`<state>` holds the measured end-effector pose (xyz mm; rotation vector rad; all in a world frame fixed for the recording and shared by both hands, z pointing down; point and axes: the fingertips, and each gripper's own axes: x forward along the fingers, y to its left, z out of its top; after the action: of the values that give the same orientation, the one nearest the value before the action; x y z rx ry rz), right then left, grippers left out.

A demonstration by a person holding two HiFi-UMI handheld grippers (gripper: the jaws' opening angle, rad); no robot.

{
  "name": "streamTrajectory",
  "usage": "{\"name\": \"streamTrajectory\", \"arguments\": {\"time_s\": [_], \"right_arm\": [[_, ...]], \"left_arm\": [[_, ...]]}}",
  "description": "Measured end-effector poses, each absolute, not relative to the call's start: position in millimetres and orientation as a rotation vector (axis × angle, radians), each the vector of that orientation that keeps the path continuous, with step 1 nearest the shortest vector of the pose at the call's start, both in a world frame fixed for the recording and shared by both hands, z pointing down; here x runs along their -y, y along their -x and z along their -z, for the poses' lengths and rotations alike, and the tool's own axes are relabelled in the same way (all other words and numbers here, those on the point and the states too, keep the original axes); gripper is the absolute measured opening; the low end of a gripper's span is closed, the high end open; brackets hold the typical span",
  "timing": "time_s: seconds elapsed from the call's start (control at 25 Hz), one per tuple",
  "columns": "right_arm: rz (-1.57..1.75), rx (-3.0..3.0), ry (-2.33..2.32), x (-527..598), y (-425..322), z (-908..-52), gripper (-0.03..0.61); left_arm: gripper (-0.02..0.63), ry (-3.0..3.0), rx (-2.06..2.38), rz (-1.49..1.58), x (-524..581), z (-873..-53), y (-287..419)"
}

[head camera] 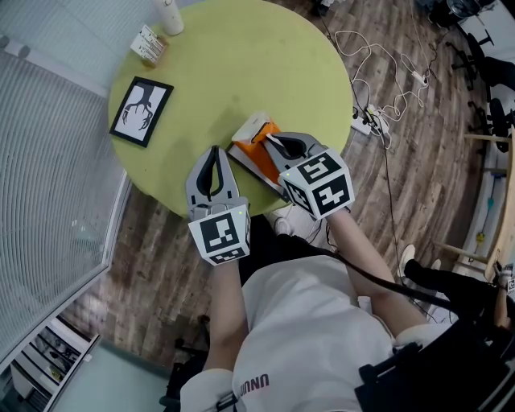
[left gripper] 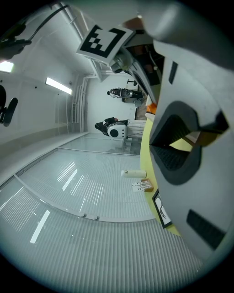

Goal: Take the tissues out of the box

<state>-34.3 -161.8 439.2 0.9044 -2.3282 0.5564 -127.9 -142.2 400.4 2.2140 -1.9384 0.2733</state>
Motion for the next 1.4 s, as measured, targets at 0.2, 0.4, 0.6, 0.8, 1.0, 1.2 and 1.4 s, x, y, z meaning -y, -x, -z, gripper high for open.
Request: {"name": "streamTrajectory", "arguments": {"time_s": [0.2, 0.4, 0.6, 0.8, 1.0, 1.2, 1.4], "right_arm": [[-0.554, 2.332, -0.913, 163.6, 34.4, -435.9, 0.02], [-0.545, 2.34, -0.922, 165.5, 34.1, -430.8, 0.02], [-0.535, 2.349, -0.928, 167.8, 34.5, -425.9, 0.02], [-0.521, 2.359, -0.931, 169.8, 34.5, -421.2, 0.02], [-0.51, 2.365, -0.933, 172.1, 33.8, -416.2, 0.02], [-0.494, 2.367, -0.942, 173.6, 32.6, -414.1, 0.02], [-0.482, 2.359, -0.956, 175.5, 30.8, -413.7, 0.02]], "left_arm": [[0.014, -2.212, 1.941, -0.274, 141.6, -398.7, 129.2], [0.014, -2.218, 1.941, -0.272, 142.1, -395.8, 128.8], [0.014, -2.226, 1.941, -0.272, 143.2, -393.6, 129.1], [0.014, -2.228, 1.943, -0.269, 143.7, -392.5, 129.0], [0.014, -2.232, 1.946, -0.27, 144.7, -390.4, 128.6], [0.014, -2.229, 1.947, -0.268, 144.4, -391.7, 128.3], [0.014, -2.23, 1.943, -0.264, 144.9, -393.3, 127.9]]}}
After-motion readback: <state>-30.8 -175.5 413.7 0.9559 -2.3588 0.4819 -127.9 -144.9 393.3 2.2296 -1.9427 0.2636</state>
